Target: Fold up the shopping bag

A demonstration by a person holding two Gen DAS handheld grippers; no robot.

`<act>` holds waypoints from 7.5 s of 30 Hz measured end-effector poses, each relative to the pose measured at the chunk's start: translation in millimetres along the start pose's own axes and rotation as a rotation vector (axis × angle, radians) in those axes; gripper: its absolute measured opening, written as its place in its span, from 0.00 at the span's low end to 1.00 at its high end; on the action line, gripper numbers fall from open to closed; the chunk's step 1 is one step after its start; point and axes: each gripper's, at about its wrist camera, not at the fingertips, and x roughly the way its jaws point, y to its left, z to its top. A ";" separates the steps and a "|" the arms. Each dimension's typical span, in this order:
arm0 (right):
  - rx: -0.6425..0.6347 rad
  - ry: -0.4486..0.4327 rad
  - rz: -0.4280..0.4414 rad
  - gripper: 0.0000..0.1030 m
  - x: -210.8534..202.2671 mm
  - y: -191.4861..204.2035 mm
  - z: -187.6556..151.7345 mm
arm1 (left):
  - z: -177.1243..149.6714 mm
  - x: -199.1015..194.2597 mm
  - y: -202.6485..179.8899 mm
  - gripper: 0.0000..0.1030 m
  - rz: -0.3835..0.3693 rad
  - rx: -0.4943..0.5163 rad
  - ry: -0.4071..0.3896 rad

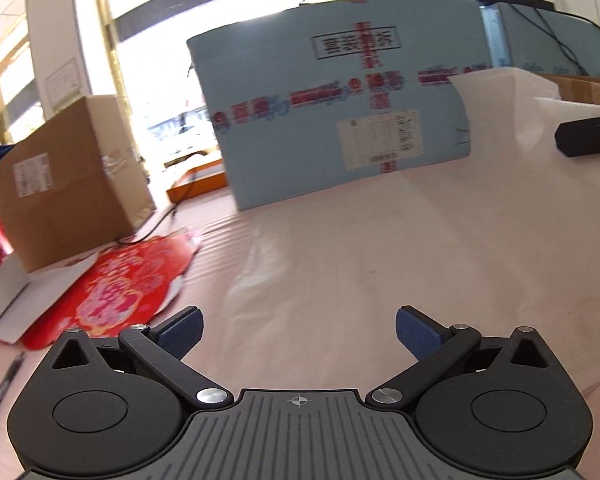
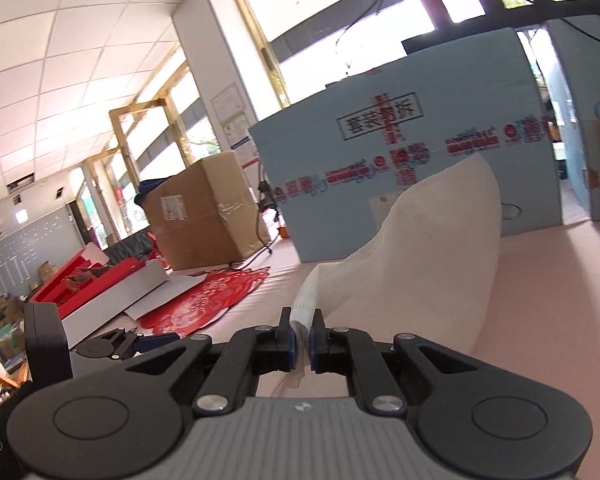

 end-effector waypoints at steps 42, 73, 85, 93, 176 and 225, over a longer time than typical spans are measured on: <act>-0.086 0.120 -0.023 0.78 89.0 15.8 24.6 | -50.8 -36.9 67.6 1.00 0.097 -0.186 0.065; 0.239 0.211 -0.095 0.79 173.1 -123.0 23.0 | -20.2 -10.3 -25.4 1.00 -0.088 0.067 0.052; 0.206 0.269 -0.150 0.09 176.7 -122.9 27.2 | -20.9 -12.9 -26.0 1.00 -0.082 0.061 0.047; 0.176 0.203 -0.247 0.06 133.4 -118.4 33.8 | -1.7 -47.8 -52.4 1.00 -0.264 0.081 -0.140; -0.573 0.379 -0.327 0.58 -81.2 -62.5 -52.3 | 3.5 -15.7 -101.0 0.88 -0.359 0.326 -0.076; -1.588 0.406 -0.286 0.70 -40.2 12.4 -118.1 | 5.2 1.5 -84.7 0.99 -0.409 0.206 -0.006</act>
